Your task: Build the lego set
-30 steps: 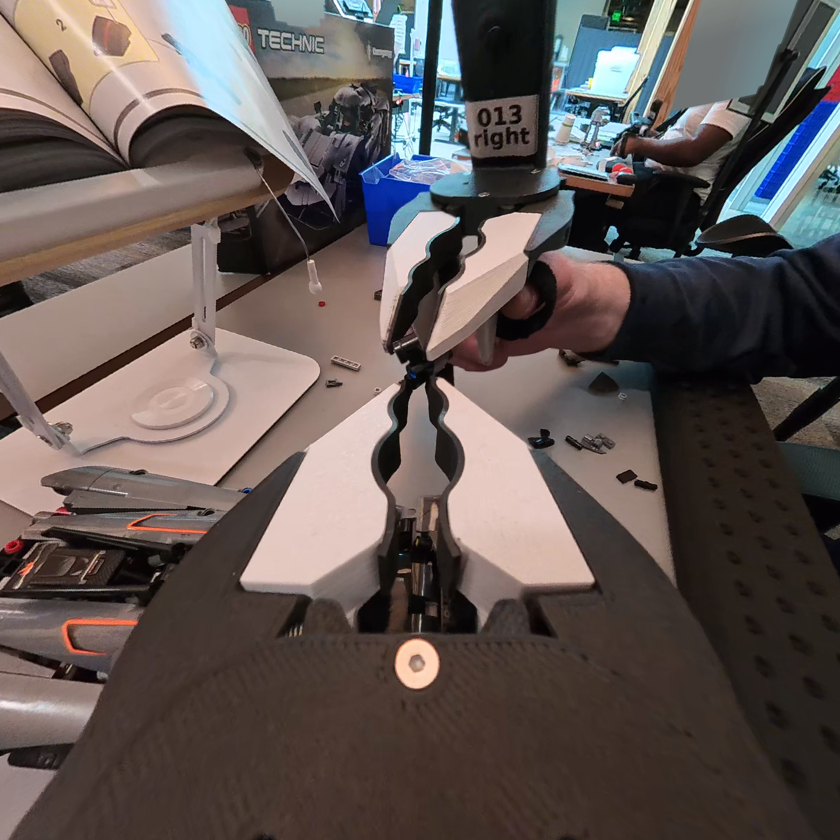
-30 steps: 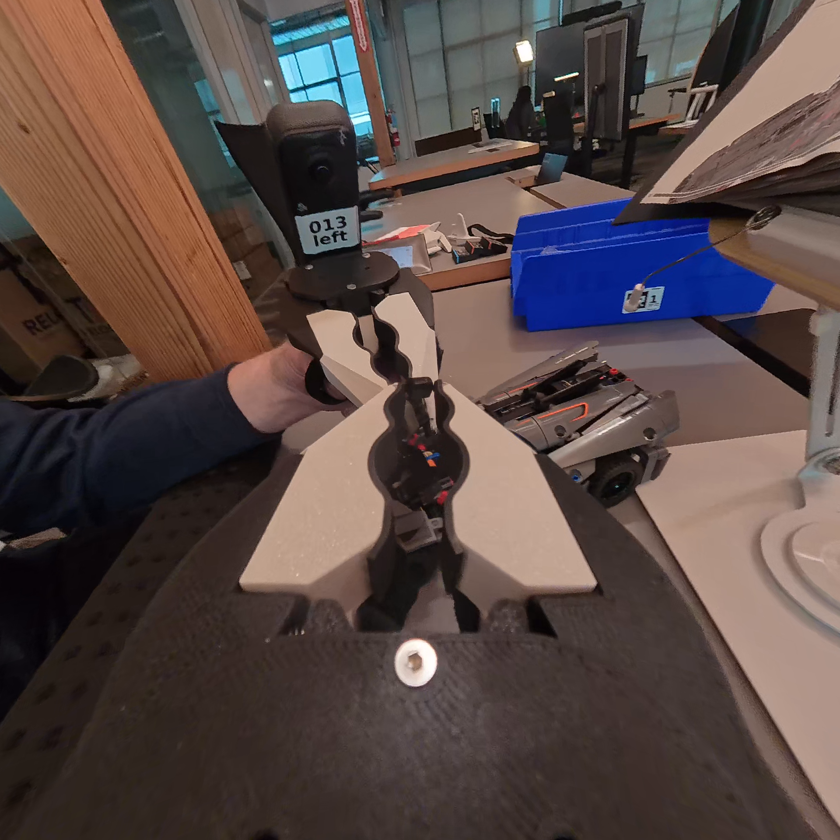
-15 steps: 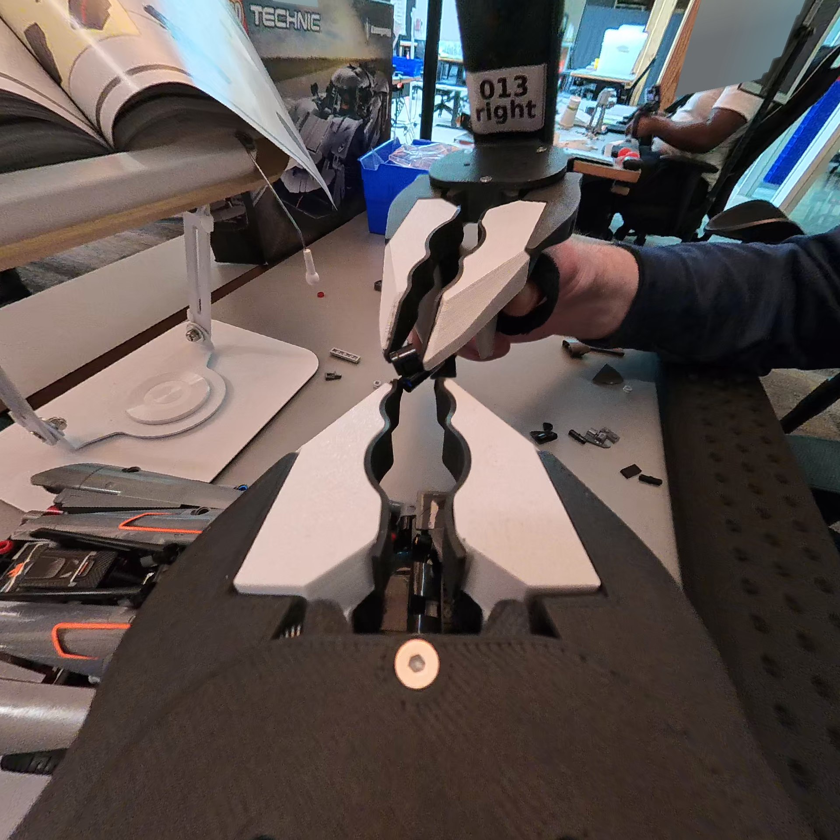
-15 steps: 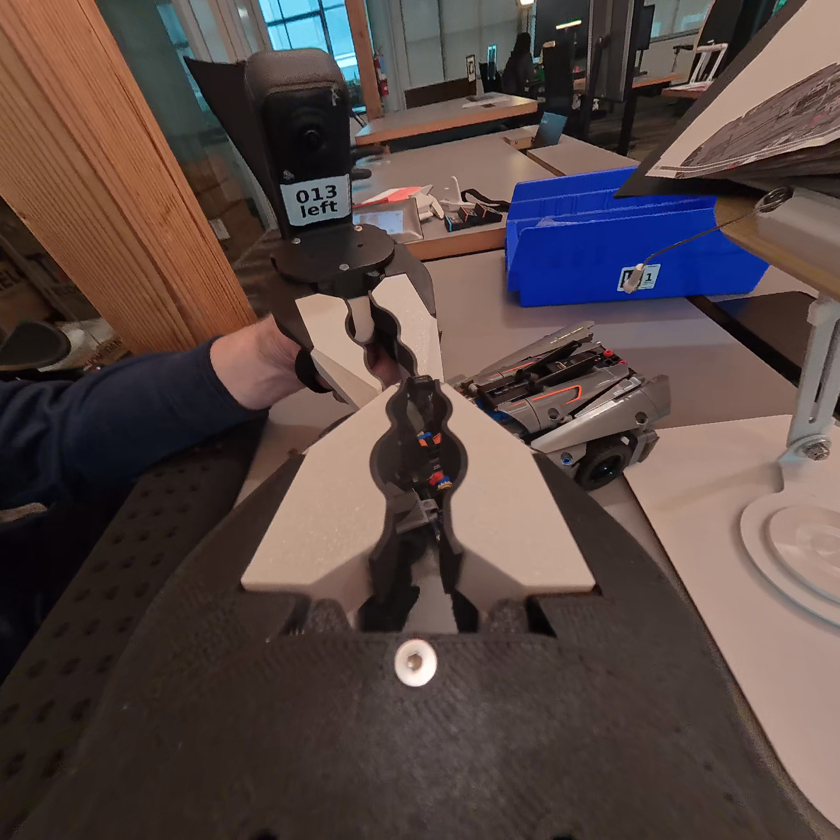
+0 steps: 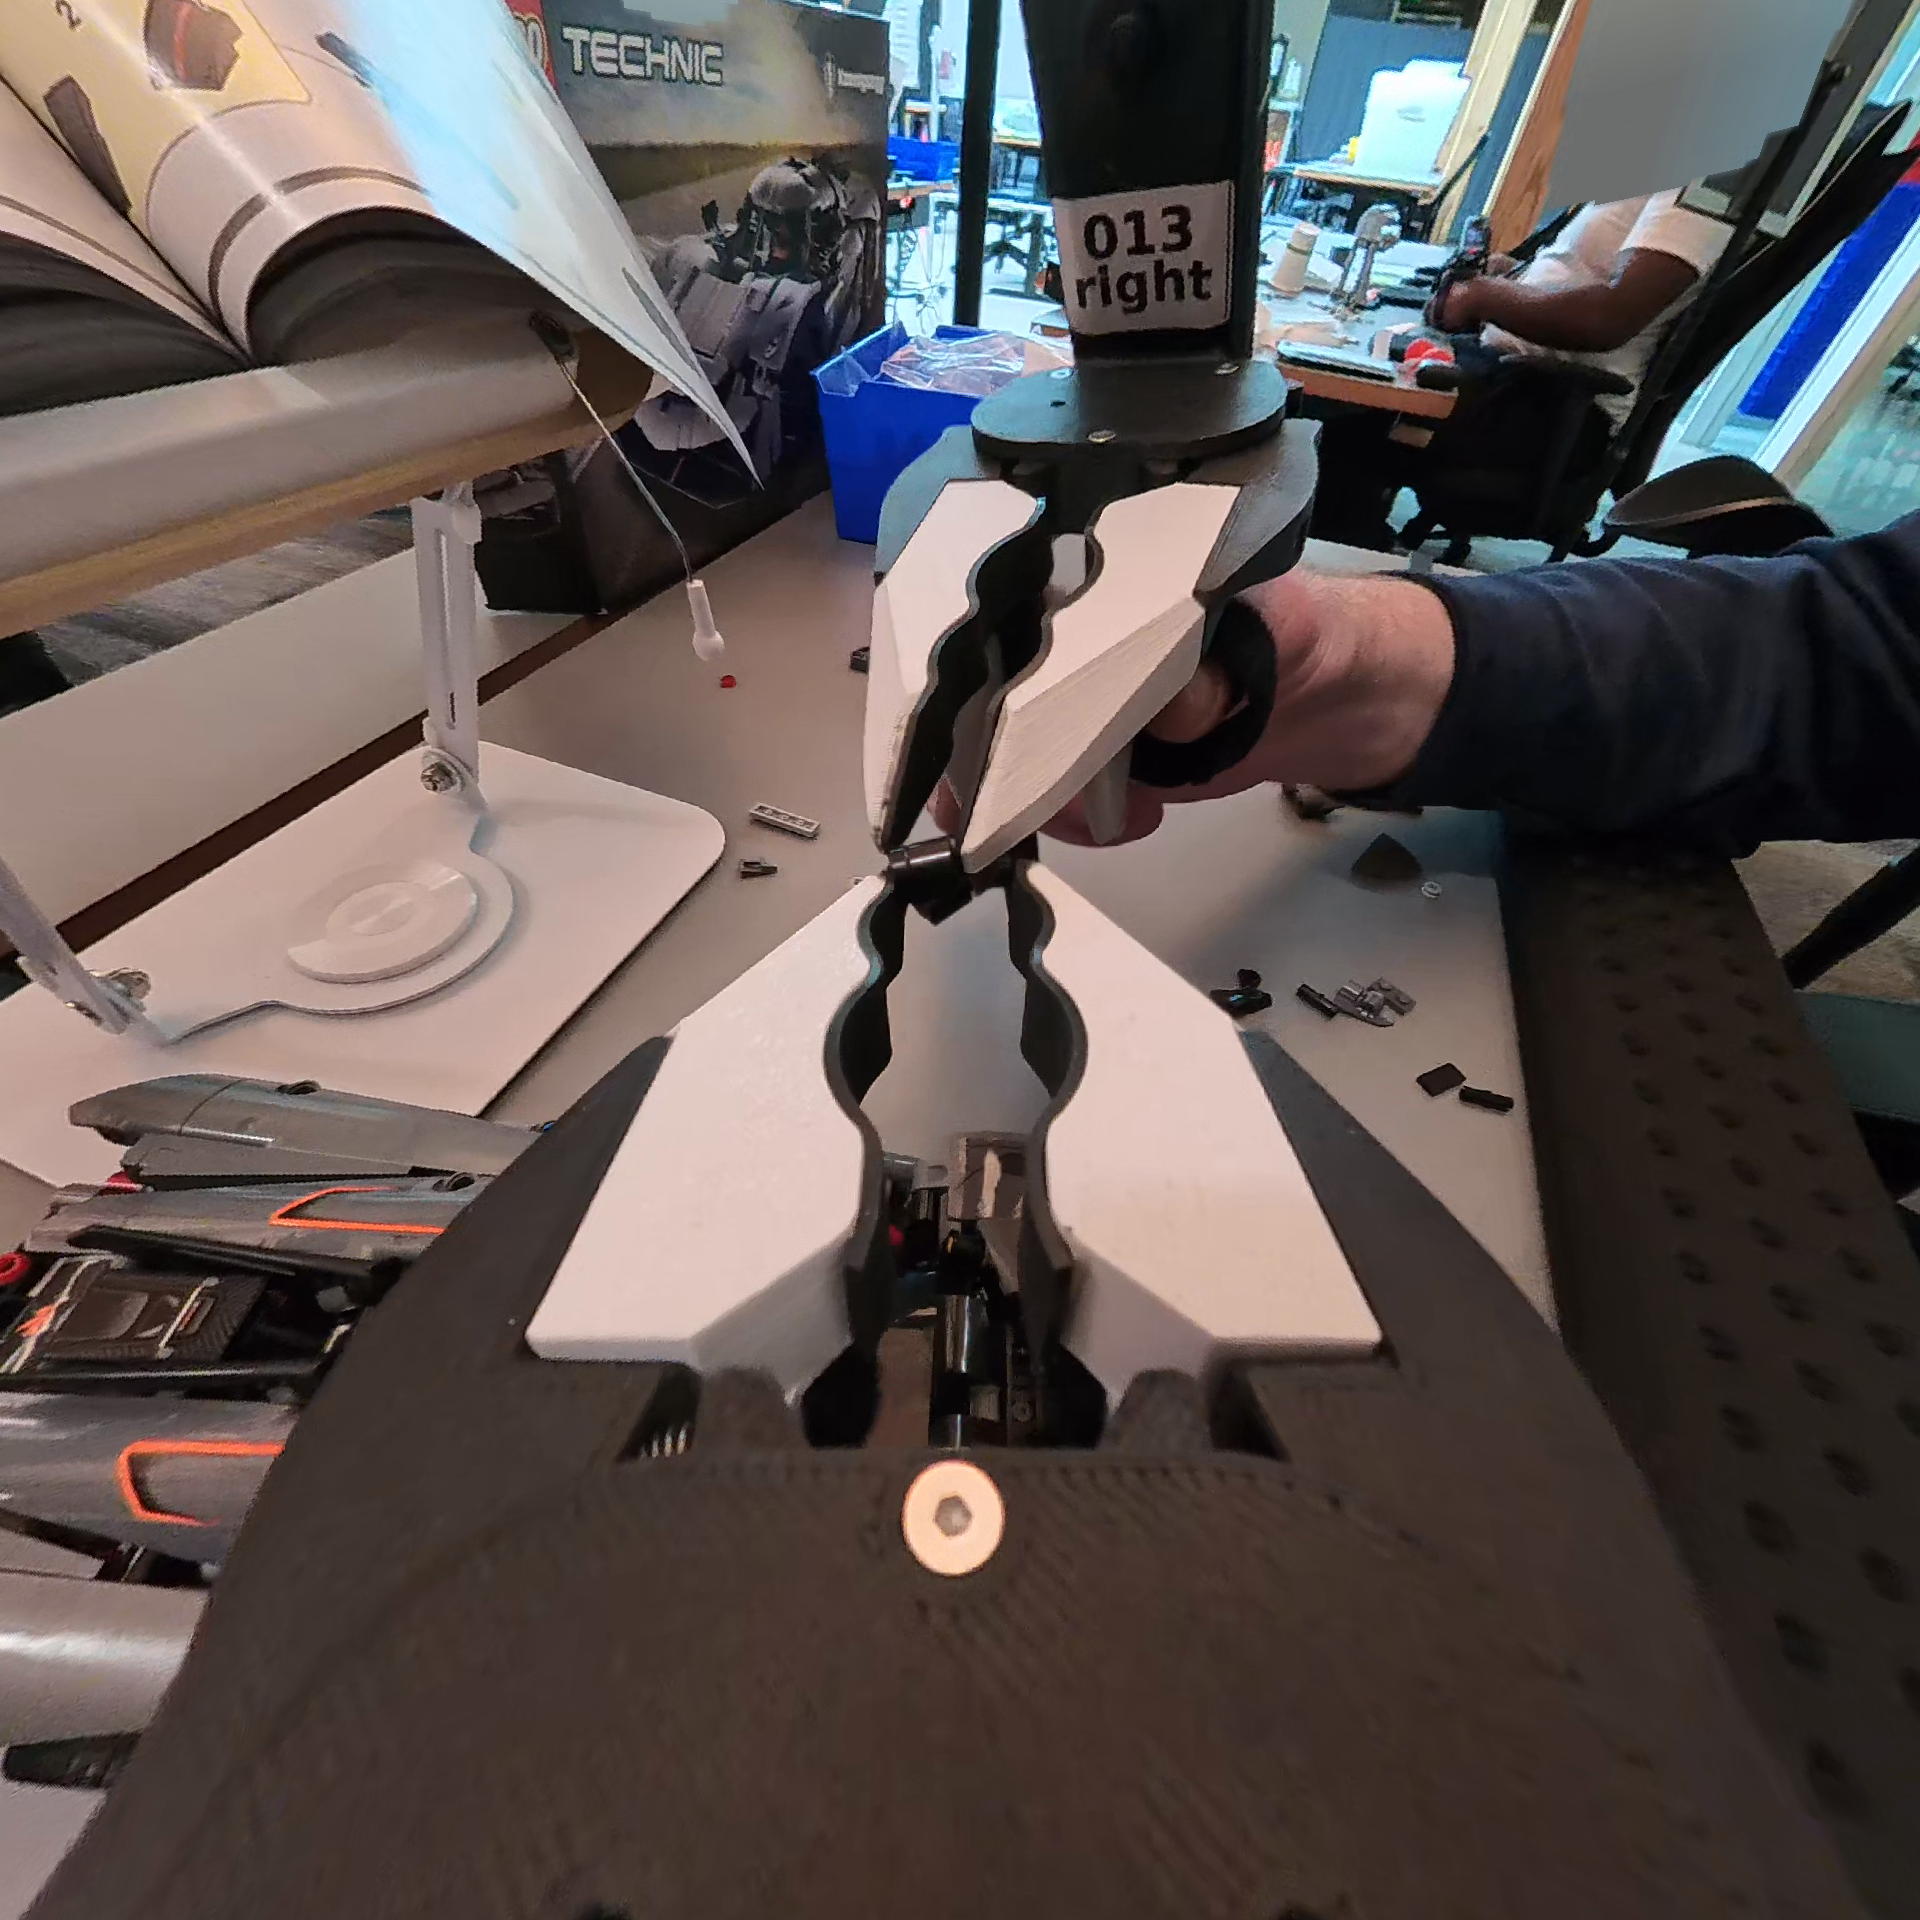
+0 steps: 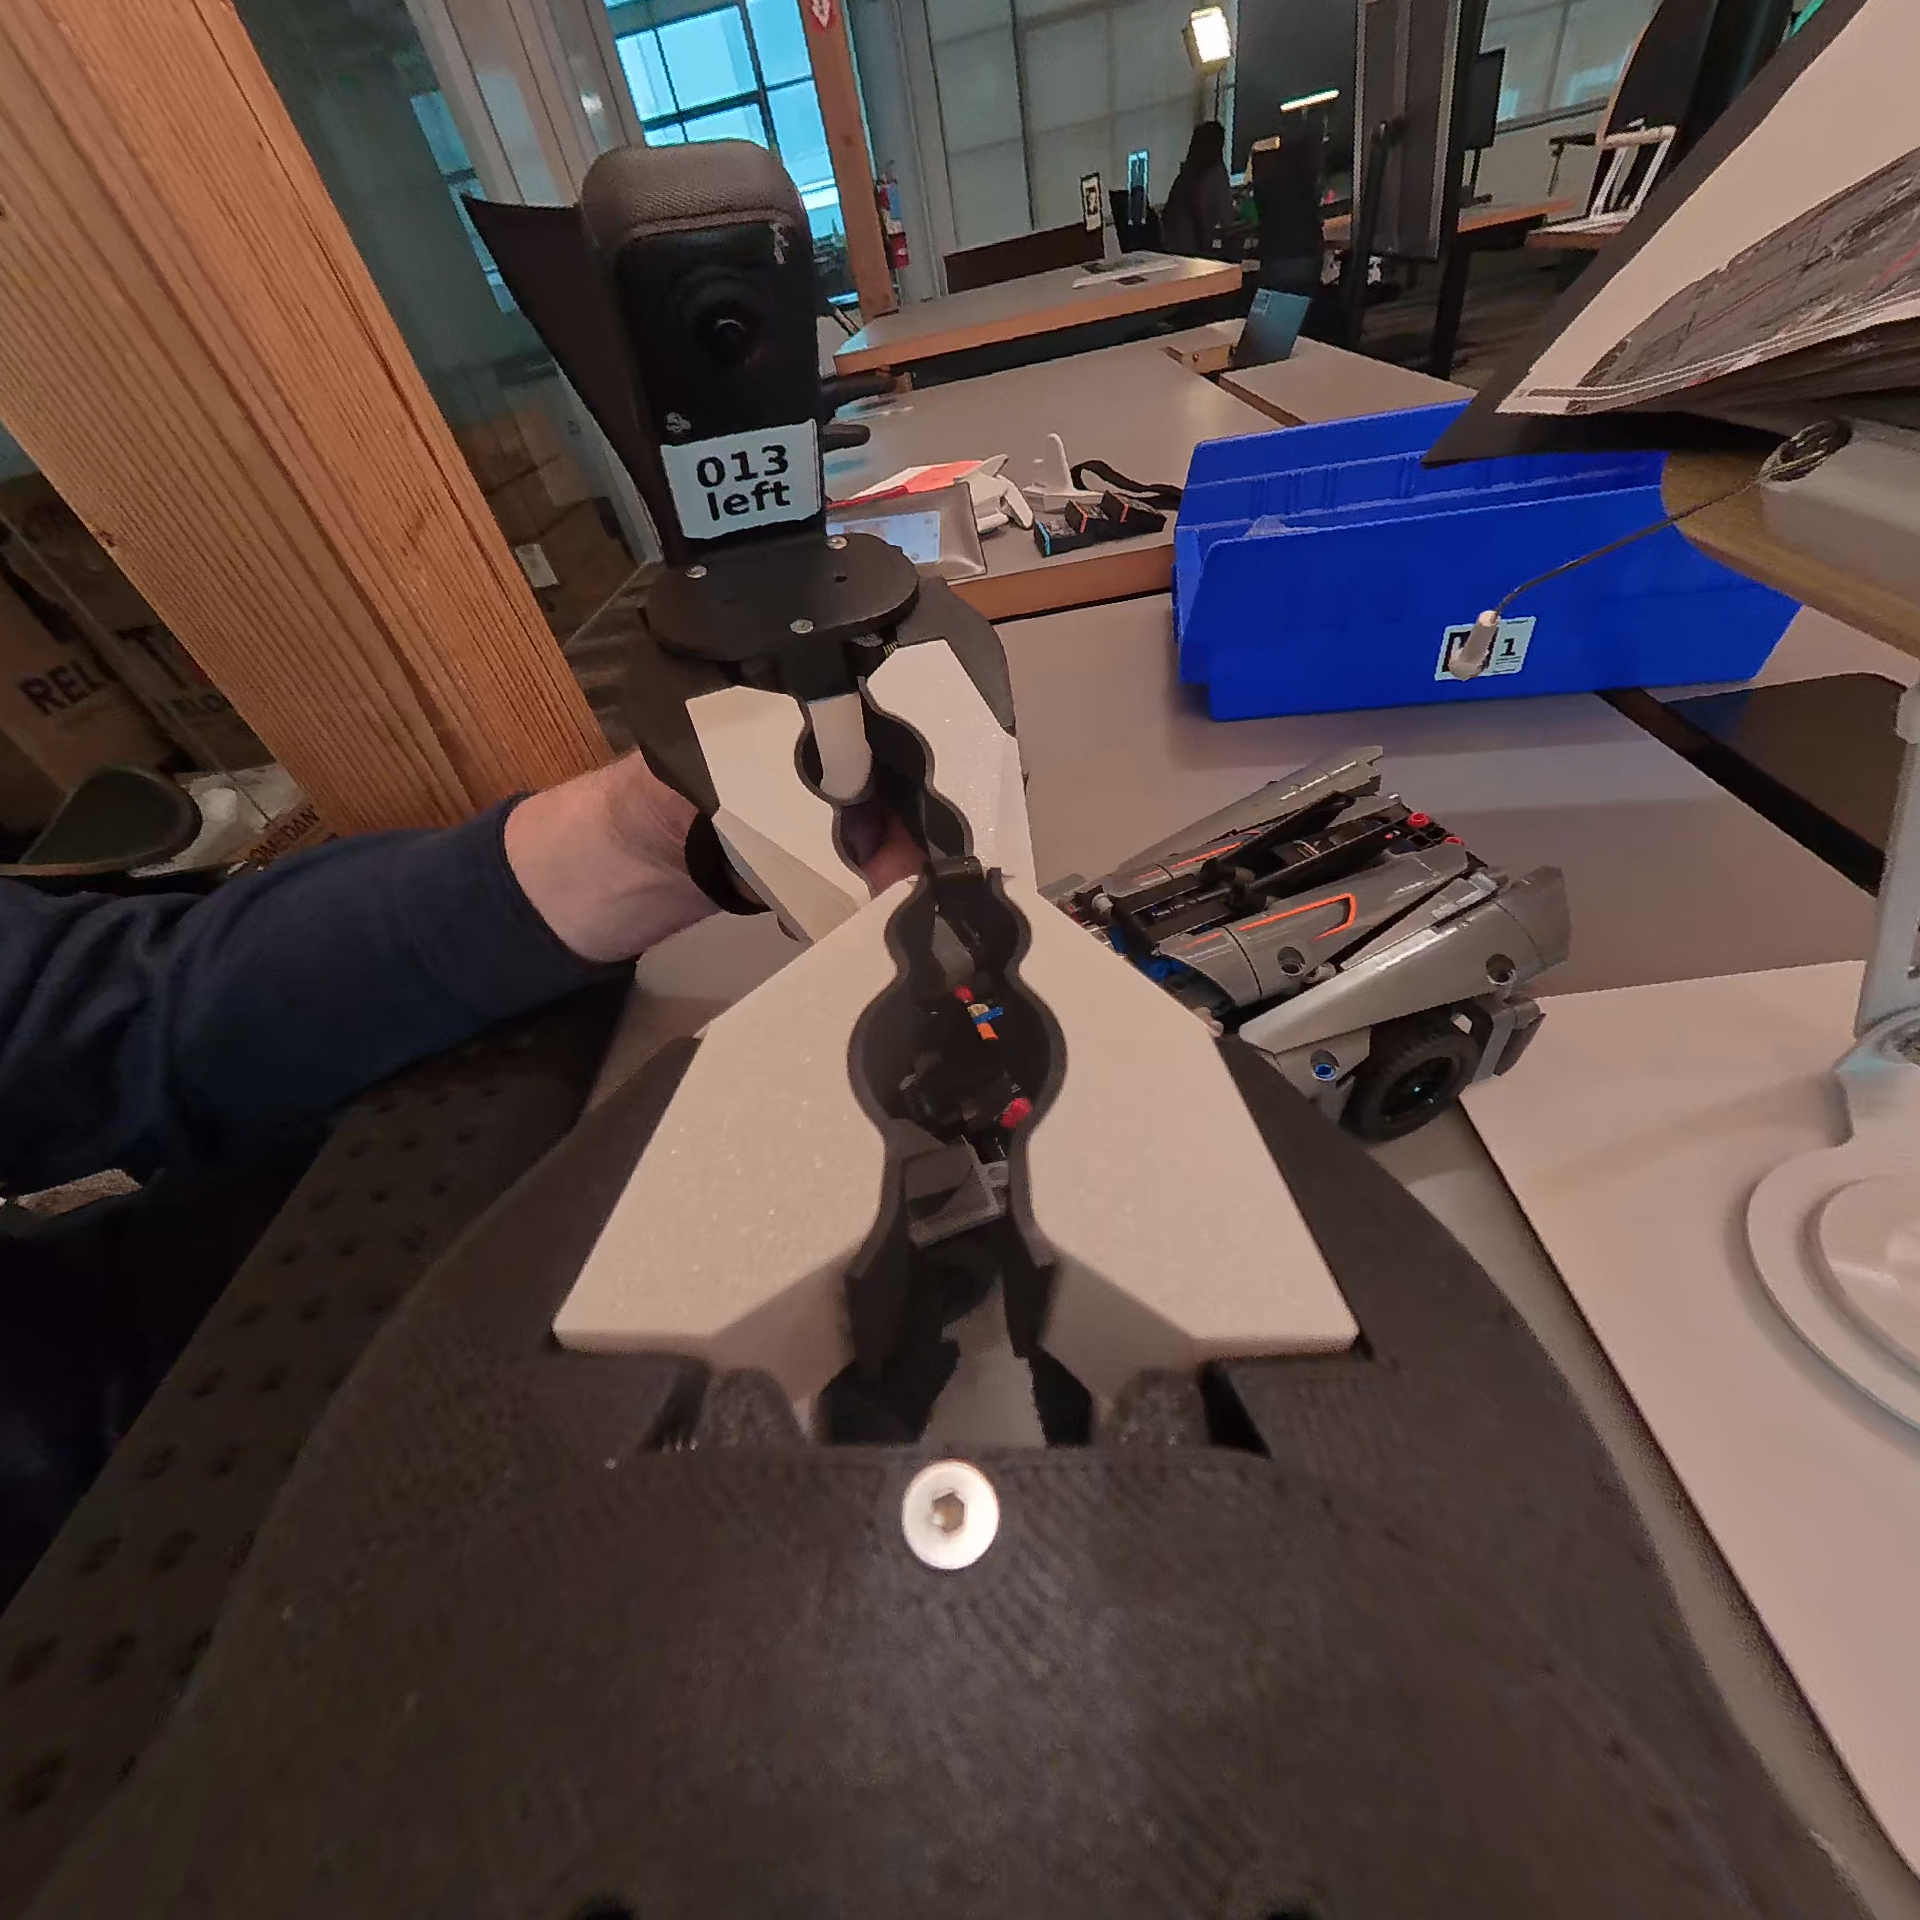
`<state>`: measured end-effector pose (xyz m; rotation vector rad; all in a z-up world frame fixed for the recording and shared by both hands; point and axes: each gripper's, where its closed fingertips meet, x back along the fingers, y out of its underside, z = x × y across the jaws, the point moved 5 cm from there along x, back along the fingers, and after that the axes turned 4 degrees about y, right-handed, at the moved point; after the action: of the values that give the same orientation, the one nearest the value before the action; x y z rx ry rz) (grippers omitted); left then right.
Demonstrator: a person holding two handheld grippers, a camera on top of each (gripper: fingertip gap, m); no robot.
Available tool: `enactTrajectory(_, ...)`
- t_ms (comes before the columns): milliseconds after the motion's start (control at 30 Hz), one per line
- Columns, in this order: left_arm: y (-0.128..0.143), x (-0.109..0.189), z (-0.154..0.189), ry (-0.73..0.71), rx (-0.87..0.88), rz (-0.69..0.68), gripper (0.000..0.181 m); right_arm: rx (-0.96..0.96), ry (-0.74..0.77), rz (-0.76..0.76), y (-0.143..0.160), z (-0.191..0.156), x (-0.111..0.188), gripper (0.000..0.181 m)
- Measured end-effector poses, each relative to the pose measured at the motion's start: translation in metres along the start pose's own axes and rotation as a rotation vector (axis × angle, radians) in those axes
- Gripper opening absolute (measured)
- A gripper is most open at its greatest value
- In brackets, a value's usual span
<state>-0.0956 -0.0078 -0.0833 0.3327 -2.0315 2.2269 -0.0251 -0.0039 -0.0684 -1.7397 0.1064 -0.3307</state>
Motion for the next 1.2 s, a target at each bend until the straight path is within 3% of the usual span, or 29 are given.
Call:
enactTrajectory(200,0.006,-0.003,-0.005,-0.097,-0.074,-0.086,0.017,0.066,0.062,-0.065,0.001,0.003,0.001,0.01)
enactTrajectory(533,0.021,-0.02,-0.012,-0.38,-0.375,-0.395,0.018,0.096,0.221,-0.252,0.017,0.01,-0.006,0.012)
enactTrajectory(767,0.021,-0.023,-0.013,-0.431,-0.444,-0.44,0.018,0.097,0.237,-0.265,0.017,0.012,-0.004,0.007)
enactTrajectory(1033,0.017,-0.021,-0.008,-0.355,-0.375,-0.347,0.02,0.107,0.108,-0.224,0.011,0.005,0.001,0.005)
enactTrajectory(1200,0.017,-0.022,-0.006,-0.34,-0.386,-0.343,0.005,0.17,0.104,-0.249,0.016,-0.001,-0.005,0.0)
